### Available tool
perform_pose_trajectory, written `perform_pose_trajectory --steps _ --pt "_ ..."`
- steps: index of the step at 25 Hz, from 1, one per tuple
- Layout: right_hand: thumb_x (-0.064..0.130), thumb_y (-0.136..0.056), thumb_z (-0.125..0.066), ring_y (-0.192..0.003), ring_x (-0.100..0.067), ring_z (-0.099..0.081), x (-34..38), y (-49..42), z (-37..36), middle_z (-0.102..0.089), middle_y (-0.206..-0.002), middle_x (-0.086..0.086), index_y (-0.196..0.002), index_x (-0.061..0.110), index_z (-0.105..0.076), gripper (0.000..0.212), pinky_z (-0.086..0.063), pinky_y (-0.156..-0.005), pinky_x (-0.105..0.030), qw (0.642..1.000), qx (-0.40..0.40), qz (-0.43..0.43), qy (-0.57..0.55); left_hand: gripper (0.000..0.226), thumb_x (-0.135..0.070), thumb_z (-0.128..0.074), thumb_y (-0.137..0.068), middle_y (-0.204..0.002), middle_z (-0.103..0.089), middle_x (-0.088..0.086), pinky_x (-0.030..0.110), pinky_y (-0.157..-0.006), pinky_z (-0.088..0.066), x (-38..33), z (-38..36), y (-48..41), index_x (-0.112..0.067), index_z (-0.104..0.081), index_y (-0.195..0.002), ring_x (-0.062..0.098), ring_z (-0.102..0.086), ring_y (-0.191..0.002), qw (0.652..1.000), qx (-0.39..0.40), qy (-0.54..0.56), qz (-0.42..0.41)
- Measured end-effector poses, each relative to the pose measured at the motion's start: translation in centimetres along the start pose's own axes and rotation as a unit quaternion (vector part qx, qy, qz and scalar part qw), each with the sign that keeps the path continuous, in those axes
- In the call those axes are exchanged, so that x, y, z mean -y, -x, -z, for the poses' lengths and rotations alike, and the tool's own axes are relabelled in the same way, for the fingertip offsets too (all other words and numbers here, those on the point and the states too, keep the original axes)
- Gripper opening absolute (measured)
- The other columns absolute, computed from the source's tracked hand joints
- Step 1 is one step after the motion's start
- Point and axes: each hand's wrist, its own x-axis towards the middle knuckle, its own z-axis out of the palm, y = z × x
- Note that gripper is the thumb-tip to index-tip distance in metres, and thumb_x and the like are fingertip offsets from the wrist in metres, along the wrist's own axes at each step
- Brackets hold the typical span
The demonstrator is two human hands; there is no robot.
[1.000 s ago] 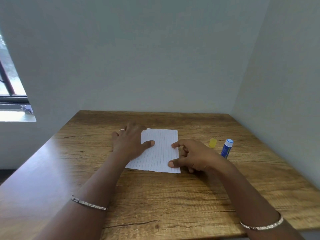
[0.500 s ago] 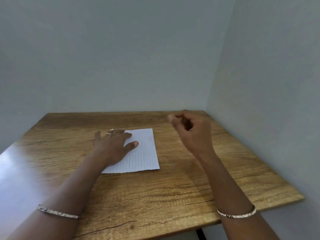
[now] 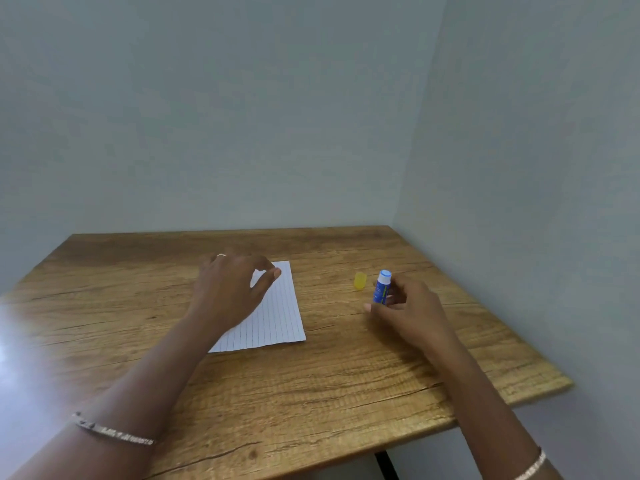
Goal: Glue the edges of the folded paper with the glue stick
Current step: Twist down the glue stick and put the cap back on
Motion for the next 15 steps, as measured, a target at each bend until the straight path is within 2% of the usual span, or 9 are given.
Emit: perform_pose_trajectory --steps 3,6,8,10,12,15 --pt "0.029 -0.080 -0.082 -0.086 -0.012 -0.071 0.7 -0.4 -0.3 -0.076 -0.093 0.004 -0.099 0.020 -0.076 0.022 -0.048 -0.072 -0.024 0.999 0.001 0.032 0.037 0.032 -0.051 -0.050 -0.097 -0.105 -0.075 -0.013 0.048 -0.095 -0.041 0.4 -0.2 -0.1 -0.031 -0.073 -0.106 0.017 -0.068 -0.101 0.999 -0.023 0.035 -0.016" --pt "0.024 -0.091 -0.073 -0.086 -0.020 -0.074 3.6 -1.0 -0.6 -0.075 -0.099 -0.002 -0.106 0.020 -0.074 0.016 -0.059 -0.077 -0.033 0.990 0.087 0.075 -0.087 0.030 -0.050 -0.048 -0.099 -0.097 -0.073 -0.018 0.042 -0.086 -0.048 0.3 -0.3 -0.1 -0.032 -0.071 -0.102 0.008 -0.067 -0.090 0.993 -0.049 0.103 -0.010" --pt "0.020 -0.097 -0.067 -0.084 -0.024 -0.075 5.8 -1.9 -1.3 -0.069 -0.104 -0.008 -0.114 0.015 -0.071 0.019 -0.061 -0.071 -0.028 0.971 0.153 0.074 -0.166 0.030 -0.050 -0.048 -0.100 -0.096 -0.071 -0.020 0.033 -0.080 -0.050 0.0 -0.4 -0.1 -0.031 -0.071 -0.103 0.001 -0.064 -0.083 0.990 -0.064 0.126 -0.010" --pt "0.019 -0.097 -0.068 -0.075 -0.023 -0.073 7.4 -3.2 -2.9 -0.068 -0.094 -0.010 -0.114 0.006 -0.070 0.022 -0.059 -0.068 -0.026 0.954 0.198 0.066 -0.213 0.032 -0.048 -0.047 -0.100 -0.098 -0.069 -0.020 0.018 -0.074 -0.045 -0.3 -0.4 -0.1 -0.028 -0.071 -0.108 -0.003 -0.062 -0.085 0.981 -0.074 0.180 0.007" --pt "0.022 -0.094 -0.071 -0.076 -0.019 -0.070 8.1 -4.0 -4.4 -0.070 -0.090 -0.010 -0.113 0.000 -0.072 0.029 -0.056 -0.070 -0.024 0.933 0.241 0.057 -0.263 0.034 -0.047 -0.044 -0.101 -0.102 -0.071 -0.019 0.016 -0.076 -0.045 -1.1 -0.1 0.0 -0.027 -0.071 -0.112 0.000 -0.065 -0.095 0.945 -0.043 0.319 0.058" --pt "0.024 -0.094 -0.069 -0.081 -0.017 -0.069 7.8 -4.1 -5.8 -0.072 -0.102 -0.015 -0.118 -0.001 -0.071 0.035 -0.056 -0.073 -0.021 0.888 0.304 0.033 -0.342 0.037 -0.045 -0.042 -0.103 -0.109 -0.075 -0.009 0.029 -0.089 -0.053 -2.0 0.4 0.1 -0.027 -0.072 -0.114 0.003 -0.066 -0.108 0.848 0.050 0.515 0.110"
